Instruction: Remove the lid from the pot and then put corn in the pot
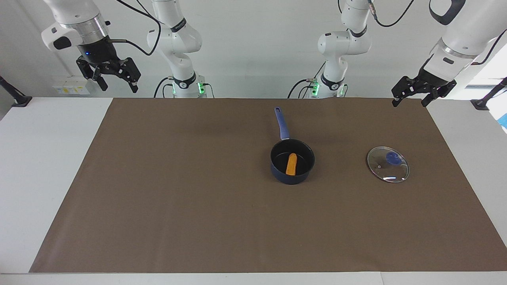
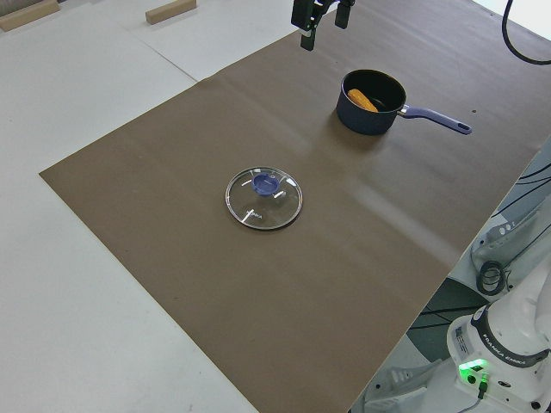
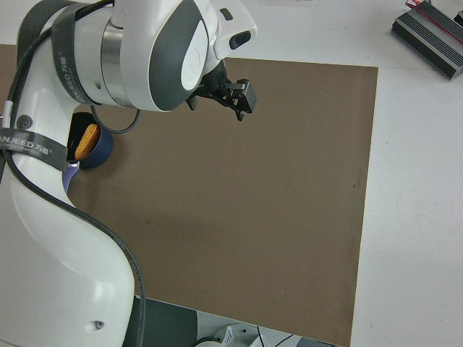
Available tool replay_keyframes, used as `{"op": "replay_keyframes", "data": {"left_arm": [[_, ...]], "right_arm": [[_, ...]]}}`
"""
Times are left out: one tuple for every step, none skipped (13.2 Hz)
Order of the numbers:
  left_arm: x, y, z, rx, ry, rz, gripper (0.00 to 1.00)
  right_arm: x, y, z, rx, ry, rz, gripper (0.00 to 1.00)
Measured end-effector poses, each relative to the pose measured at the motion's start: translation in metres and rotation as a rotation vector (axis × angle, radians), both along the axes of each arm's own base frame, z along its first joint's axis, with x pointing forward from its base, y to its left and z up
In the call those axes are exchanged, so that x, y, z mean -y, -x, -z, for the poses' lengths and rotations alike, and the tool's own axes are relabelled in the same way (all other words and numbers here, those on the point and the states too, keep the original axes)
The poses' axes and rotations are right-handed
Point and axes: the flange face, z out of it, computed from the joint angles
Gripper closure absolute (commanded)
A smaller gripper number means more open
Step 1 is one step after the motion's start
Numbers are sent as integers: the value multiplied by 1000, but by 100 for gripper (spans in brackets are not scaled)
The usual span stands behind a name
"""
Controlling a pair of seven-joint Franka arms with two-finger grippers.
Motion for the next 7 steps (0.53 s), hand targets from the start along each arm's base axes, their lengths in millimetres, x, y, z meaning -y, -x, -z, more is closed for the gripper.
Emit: {"op": "replay_keyframes", "data": {"left_arm": [[0,0,-1,0,0,0,0],[0,0,-1,1,0,0,0],[0,1,-1,1,0,0,0],[0,1,-1,1,0,0,0],[0,1,-1,1,0,1,0],[0,1,-1,1,0,1,0],[0,1,-2,2,0,1,0]], "right_arm": [[-1,-1,1,-1,5,-16,0],[-1,-1,2,-2,8,-23,0],[-2,-1,2,-3,9,-26,0],[-2,-1,3,-4,10,-27,0],[-2,-1,3,-5,10,-28,0],[-2,-1,4,-7,11,-28,0],[-2,-1,4,-7,11,-28,0]]}}
